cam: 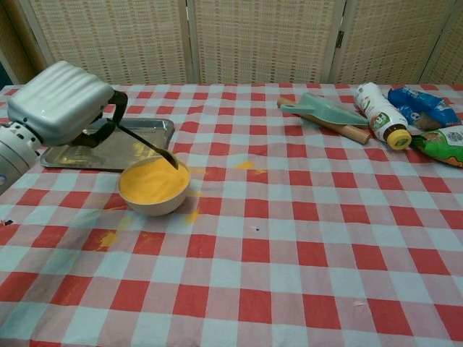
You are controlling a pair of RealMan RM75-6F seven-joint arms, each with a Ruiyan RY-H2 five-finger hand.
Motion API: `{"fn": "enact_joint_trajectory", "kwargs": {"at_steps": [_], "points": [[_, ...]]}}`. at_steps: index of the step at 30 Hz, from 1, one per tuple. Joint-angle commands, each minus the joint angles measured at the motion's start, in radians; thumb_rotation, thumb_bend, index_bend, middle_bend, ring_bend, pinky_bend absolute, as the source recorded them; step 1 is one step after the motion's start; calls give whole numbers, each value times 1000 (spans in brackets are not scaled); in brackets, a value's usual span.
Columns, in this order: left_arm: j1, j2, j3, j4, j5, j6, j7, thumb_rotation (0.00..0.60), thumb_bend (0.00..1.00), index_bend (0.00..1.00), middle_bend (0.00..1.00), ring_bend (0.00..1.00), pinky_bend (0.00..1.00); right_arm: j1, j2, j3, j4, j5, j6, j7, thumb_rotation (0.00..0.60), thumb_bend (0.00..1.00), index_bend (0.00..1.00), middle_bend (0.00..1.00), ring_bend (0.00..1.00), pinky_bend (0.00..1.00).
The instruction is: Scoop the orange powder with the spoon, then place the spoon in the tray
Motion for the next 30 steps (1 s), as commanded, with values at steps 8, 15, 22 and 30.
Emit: {"fn": "enact_joint_trajectory", "kwargs": {"at_steps": [8,15,22,30], "points": [[-24,-107,16,203,40,6,-69,600,789,953,1000,1000,1000,-5,6,2,4,-2,14,18,600,189,0,0,0,0],[-40,-160,28,324,82,39,-48,600,788,953,1000,1000,1000,-1,6,5,4,6,4,17,600,189,0,0,0,0],[-44,-164,35,366,102,58,-39,600,790,953,1000,1000,1000,1,5,6,1,9,1,13,600,188,0,0,0,0],[-23,-149,85,408,141,70,-29,600,788,953,1000,1000,1000,-2,4,7,0,8,6,10,600,189,0,0,0,0]]}}
